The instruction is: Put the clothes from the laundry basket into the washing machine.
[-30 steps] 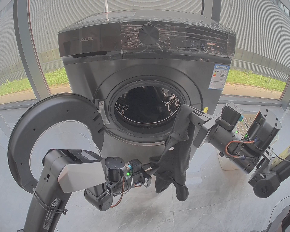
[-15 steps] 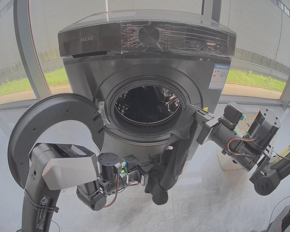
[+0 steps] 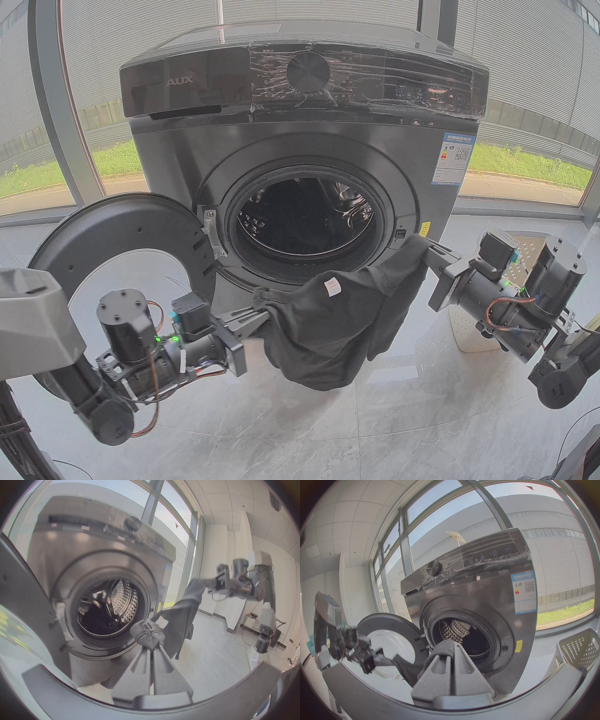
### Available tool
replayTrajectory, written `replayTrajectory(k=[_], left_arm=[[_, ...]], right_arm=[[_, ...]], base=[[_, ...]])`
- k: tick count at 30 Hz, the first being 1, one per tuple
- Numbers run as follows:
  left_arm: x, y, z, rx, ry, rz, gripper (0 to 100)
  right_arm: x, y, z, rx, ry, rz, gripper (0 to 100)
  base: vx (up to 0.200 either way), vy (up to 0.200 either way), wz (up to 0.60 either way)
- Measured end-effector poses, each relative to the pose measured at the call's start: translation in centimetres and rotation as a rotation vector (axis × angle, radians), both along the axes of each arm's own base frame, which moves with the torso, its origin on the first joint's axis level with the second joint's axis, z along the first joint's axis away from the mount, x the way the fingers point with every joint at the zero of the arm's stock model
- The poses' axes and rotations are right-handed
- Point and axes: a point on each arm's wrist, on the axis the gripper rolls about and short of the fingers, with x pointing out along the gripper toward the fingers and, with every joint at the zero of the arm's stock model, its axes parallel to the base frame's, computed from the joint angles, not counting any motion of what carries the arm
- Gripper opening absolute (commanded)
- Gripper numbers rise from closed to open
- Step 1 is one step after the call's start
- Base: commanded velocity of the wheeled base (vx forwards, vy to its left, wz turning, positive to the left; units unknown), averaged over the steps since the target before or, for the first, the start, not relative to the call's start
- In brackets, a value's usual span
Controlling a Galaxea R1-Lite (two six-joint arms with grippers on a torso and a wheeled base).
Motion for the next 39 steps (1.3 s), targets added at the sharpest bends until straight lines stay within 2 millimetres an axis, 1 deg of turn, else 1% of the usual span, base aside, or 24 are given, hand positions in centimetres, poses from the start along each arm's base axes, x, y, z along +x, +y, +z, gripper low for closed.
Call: replayTrajectory(k=[4,6,9,14,20,25,28,34,39], left_arm=[[-2.9,2.4,2.2,-0.025,-0.026,0.028,0],[-4.1,3.5,2.8,-0.041,-0.029,0.045,0],[-5.3,4.7,3.6,-0.070,-0.038,0.069,0],[-5.5,5.6,5.2,-0.113,-0.093,0.096,0],[-5.7,5.8,6.8,-0.155,-0.157,0.102,0],[-6.3,6.0,8.5,-0.193,-0.226,0.097,0],[-6.6,6.2,9.0,-0.203,-0.245,0.098,0],[-6.9,6.6,9.4,-0.210,-0.265,0.111,0],[-7.0,6.7,9.7,-0.216,-0.278,0.114,0]], right_arm=[[-1.1,-0.8,-0.9,-0.024,0.033,0.005,0],[-1.6,-1.1,-1.2,-0.031,0.045,0.006,0],[-2.0,-1.4,-1.3,-0.035,0.052,0.006,0],[-2.5,-1.8,-1.4,-0.031,0.055,0.003,0],[-2.7,-2.0,-1.4,-0.030,0.055,-0.001,0],[-2.6,-2.0,-1.0,-0.020,0.039,-0.006,0],[-2.5,-2.0,-0.5,-0.006,0.017,-0.012,0],[-2.4,-2.0,1.4,0.037,-0.052,-0.018,0],[-2.4,-2.3,2.0,0.051,-0.076,-0.028,0]], base=[[0.000,0.000,0.00],[0.000,0.000,0.00],[0.000,0.000,0.00],[0.000,0.000,0.00],[0.000,0.000,0.00],[0.000,0.000,0.00],[0.000,0.000,0.00],[0.000,0.000,0.00],[0.000,0.000,0.00]])
